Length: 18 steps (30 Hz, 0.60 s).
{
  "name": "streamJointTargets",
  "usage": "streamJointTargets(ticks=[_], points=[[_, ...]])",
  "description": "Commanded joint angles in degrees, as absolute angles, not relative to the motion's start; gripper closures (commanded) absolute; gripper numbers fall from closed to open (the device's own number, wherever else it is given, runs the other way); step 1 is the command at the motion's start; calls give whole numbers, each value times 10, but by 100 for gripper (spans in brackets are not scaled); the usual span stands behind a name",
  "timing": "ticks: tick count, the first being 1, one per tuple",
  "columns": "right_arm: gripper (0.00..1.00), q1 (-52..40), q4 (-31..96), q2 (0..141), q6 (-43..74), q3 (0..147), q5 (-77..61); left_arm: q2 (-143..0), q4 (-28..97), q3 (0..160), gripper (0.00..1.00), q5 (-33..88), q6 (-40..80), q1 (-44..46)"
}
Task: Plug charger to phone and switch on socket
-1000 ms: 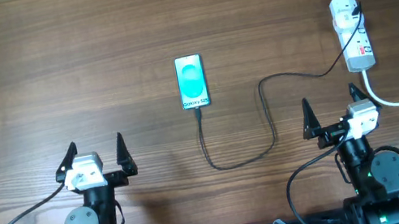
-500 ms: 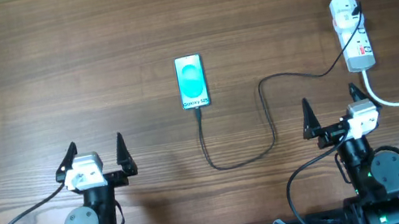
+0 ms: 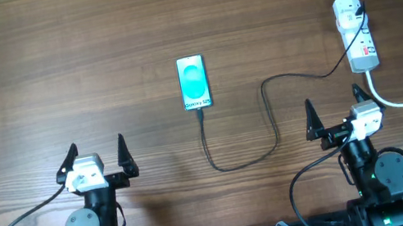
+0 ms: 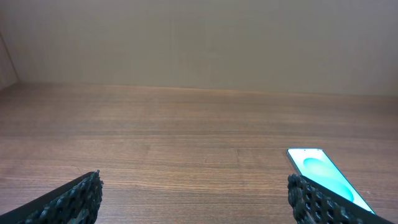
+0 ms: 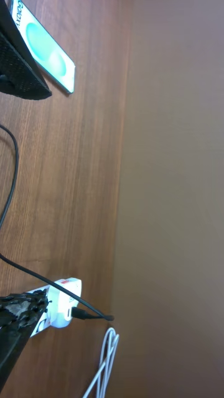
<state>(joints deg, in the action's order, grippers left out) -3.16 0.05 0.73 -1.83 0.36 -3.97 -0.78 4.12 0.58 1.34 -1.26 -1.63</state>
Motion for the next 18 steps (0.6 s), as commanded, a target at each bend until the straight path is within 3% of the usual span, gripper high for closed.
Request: streamJointTargets(ticks=[1, 18], points=[[1, -29, 0, 2, -26, 3, -30, -2, 44, 3, 0, 12, -22, -21], [0, -29, 0, 2, -26, 3, -30, -2, 44, 3, 0, 12, -22, -21]])
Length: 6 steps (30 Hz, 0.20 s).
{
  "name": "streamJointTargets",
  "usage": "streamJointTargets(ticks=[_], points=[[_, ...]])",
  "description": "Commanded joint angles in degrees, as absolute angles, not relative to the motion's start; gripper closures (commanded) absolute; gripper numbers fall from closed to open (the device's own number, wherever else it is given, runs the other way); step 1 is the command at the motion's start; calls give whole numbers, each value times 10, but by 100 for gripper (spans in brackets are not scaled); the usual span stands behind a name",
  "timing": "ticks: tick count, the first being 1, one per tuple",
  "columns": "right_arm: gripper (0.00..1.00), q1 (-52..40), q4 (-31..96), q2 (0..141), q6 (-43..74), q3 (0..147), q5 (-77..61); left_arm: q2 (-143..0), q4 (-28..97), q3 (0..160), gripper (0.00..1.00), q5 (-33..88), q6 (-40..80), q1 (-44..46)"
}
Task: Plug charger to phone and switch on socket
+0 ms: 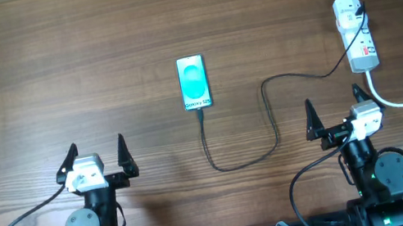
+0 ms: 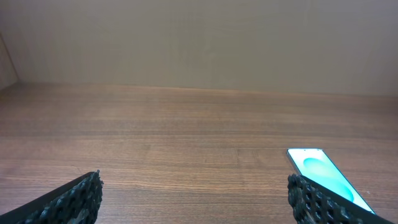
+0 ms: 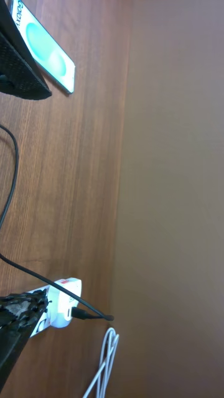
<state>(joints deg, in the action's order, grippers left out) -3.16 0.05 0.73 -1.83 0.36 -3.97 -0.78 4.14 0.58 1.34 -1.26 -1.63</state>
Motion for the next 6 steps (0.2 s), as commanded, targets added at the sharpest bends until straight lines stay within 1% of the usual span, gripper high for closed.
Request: streamJointTargets(ticks=[1, 6], points=[[0, -29, 0, 2, -26, 3, -30, -2, 44, 3, 0, 12, -22, -21], [0, -29, 0, 2, -26, 3, -30, -2, 44, 3, 0, 12, -22, -21]])
